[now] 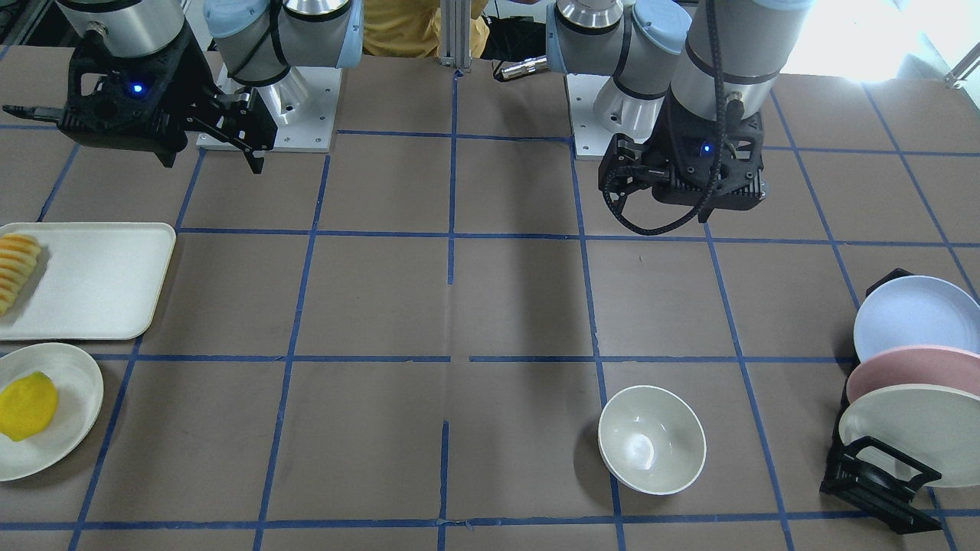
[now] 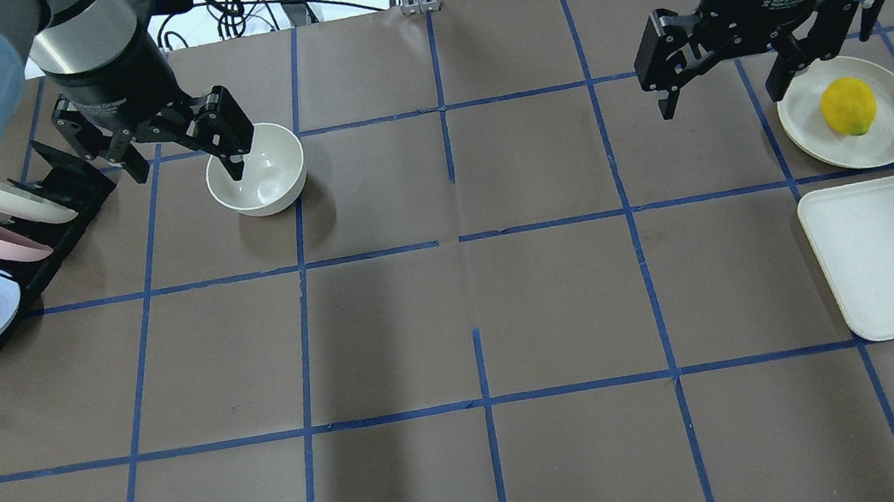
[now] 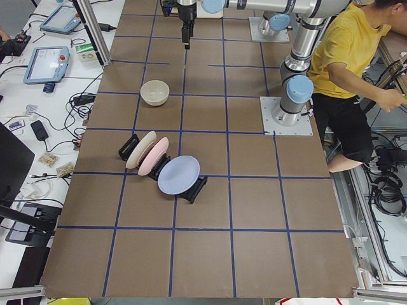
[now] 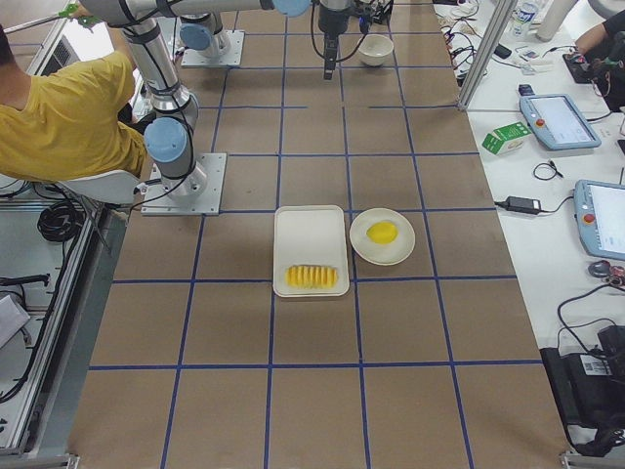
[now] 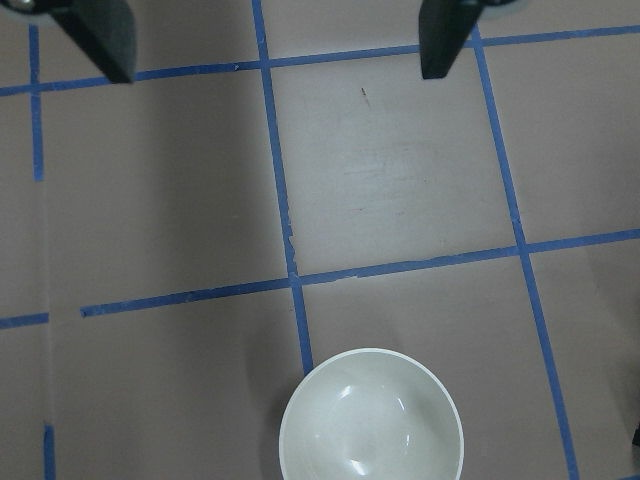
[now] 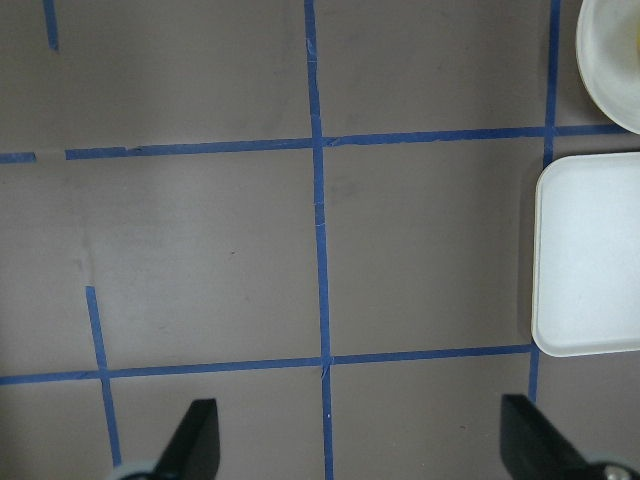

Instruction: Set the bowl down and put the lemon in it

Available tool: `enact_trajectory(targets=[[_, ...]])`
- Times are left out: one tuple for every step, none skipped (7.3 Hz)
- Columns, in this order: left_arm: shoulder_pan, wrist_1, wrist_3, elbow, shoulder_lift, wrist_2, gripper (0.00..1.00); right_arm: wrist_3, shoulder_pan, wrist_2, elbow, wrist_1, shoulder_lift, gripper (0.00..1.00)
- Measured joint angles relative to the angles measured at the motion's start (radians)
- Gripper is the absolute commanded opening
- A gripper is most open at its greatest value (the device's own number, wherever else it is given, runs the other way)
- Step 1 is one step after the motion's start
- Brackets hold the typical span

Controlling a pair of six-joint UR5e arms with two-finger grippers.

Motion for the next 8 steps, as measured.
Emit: enact_trajectory(targets=[[0.0,0.0,0.0,-0.001,0.003,-0.002,1.0,0.0,0.0,0.0,0.0,0.0,0.0,1.0],[0.0,0.001,0.0,-0.002,0.007,-0.004,1.0,0.0,0.001,0.001,0.0,0.0,0.0,1.0],[0.0,0.001,0.0,-0.005,0.011,-0.005,1.0,0.0,0.001,0.001,-0.002,0.0,0.0,1.0],[0.005,0.003,0.001,-0.006,0.016,-0.004,1.0,0.0,0.001,0.002,-0.003,-0.002,0.0,1.0],[0.015,0.006,0.015,-0.005,0.019,-0.001,1.0,-0.002,0.001,0.002,-0.006,-0.007,0.003,1.0],[0.036,0.017,0.057,-0.002,0.013,-0.001,1.0,-0.006,0.0,0.0,-0.011,-0.012,0.008,1.0],[0.08,0.051,0.12,-0.002,-0.011,-0.012,1.0,-0.01,-0.002,-0.006,-0.01,-0.014,0.017,1.0],[0.13,0.097,0.16,-0.003,-0.058,-0.04,1.0,-0.015,-0.006,-0.011,-0.01,-0.016,0.037,1.0]])
